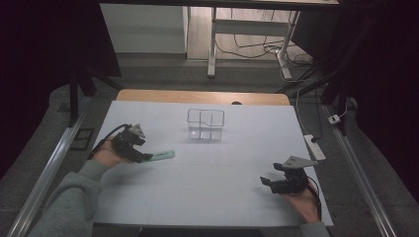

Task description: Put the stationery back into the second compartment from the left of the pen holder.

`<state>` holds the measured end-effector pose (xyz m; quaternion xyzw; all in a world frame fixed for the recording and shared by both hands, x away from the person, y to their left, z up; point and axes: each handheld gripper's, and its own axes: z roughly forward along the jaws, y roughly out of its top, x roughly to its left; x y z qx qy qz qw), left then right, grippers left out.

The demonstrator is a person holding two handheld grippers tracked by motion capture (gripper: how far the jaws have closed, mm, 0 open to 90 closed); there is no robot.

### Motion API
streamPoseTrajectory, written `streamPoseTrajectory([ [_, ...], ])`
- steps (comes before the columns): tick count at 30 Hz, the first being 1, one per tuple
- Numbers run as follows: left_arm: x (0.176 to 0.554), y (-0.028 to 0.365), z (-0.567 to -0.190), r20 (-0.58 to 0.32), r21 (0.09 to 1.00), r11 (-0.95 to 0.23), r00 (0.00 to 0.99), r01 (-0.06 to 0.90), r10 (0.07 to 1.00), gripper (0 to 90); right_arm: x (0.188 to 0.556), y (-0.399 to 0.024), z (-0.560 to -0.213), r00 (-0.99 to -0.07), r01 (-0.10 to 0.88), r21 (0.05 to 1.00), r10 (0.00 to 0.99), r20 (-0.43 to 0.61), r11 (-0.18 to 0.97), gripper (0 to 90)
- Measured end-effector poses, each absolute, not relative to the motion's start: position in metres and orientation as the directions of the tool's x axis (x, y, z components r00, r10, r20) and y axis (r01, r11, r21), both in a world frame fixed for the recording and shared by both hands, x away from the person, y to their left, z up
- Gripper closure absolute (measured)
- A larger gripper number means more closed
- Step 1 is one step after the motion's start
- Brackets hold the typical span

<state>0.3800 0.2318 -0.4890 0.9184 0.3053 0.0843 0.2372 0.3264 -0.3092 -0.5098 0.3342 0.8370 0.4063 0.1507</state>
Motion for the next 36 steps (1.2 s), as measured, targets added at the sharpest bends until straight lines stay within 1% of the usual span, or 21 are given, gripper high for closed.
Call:
streamPoseTrajectory([
  [3,0.383,0.229,-0.494,0.006,0.468,-0.718,0.810,0.516,0.586,31.4,0.327,-0.309,-0.510,-0.731,0.436,0.779,0.682,0.015,0.450,19.7],
  [4,0.385,0.226,-0.498,0.013,0.442,-0.741,0.822,0.506,0.569,31.8,0.327,-0.309,-0.510,-0.732,0.436,0.778,0.681,0.015,0.452,19.7],
  [8,0.389,0.223,-0.504,0.020,0.409,-0.767,0.835,0.494,0.549,33.5,0.327,-0.309,-0.511,-0.732,0.441,0.775,0.681,0.019,0.452,19.7],
  [18,0.392,0.222,-0.511,0.035,0.364,-0.804,0.855,0.470,0.517,40.1,0.327,-0.308,-0.511,-0.737,0.441,0.771,0.676,0.019,0.459,19.7],
  [24,0.394,0.219,-0.515,0.040,0.348,-0.820,0.867,0.454,0.497,48.3,0.327,-0.309,-0.512,-0.735,0.443,0.770,0.677,0.019,0.460,19.7],
  [28,0.394,0.220,-0.515,0.008,0.356,-0.824,0.880,0.441,0.474,61.5,0.327,-0.309,-0.512,-0.736,0.442,0.769,0.677,0.018,0.461,19.7],
  [30,0.394,0.220,-0.515,0.001,0.356,-0.830,0.888,0.430,0.460,65.6,0.327,-0.309,-0.512,-0.735,0.443,0.767,0.678,0.015,0.463,19.7],
  [36,0.394,0.221,-0.516,0.003,0.361,-0.833,0.893,0.418,0.450,66.6,0.327,-0.308,-0.512,-0.734,0.445,0.763,0.679,0.011,0.469,19.7],
])
